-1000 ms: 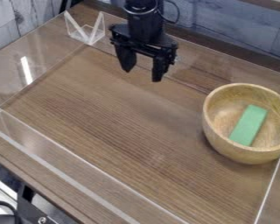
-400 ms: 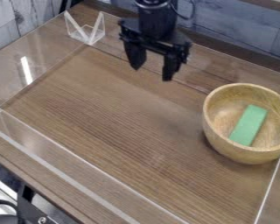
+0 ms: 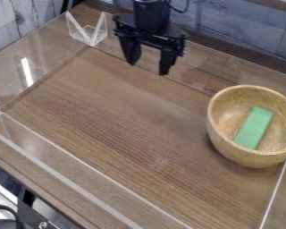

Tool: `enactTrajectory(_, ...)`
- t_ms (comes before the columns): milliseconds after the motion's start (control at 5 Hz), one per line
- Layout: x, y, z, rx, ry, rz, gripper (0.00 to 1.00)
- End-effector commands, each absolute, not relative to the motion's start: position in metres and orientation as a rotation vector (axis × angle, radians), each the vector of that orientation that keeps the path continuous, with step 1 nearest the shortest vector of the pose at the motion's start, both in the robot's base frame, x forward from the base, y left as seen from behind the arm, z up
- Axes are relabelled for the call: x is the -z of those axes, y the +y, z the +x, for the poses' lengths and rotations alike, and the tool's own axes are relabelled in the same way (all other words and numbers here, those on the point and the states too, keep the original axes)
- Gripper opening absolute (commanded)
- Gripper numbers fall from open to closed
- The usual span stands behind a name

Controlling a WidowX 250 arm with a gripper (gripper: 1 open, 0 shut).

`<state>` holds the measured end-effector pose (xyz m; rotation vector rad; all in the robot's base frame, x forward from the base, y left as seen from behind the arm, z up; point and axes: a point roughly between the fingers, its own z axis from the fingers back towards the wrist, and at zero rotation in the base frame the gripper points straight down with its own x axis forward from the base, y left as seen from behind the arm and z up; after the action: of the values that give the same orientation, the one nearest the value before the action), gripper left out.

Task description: Put green stick into wooden bowl

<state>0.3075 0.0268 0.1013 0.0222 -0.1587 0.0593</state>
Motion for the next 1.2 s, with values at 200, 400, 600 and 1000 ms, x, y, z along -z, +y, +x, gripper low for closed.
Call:
enactTrajectory(200,-0.111,0.015,0.312,0.059,-0.179,0.001,1.0)
enactTrajectory(400,-0.109,0.019,0.307,0.089,-0.169,0.001,1.0)
enactTrajectory(600,-0.102,0.03,0.315,0.106,-0.169,0.0,1.0)
enactTrajectory(1000,-0.103,0.033,0.309,0.088,-0.198,0.008,1.0)
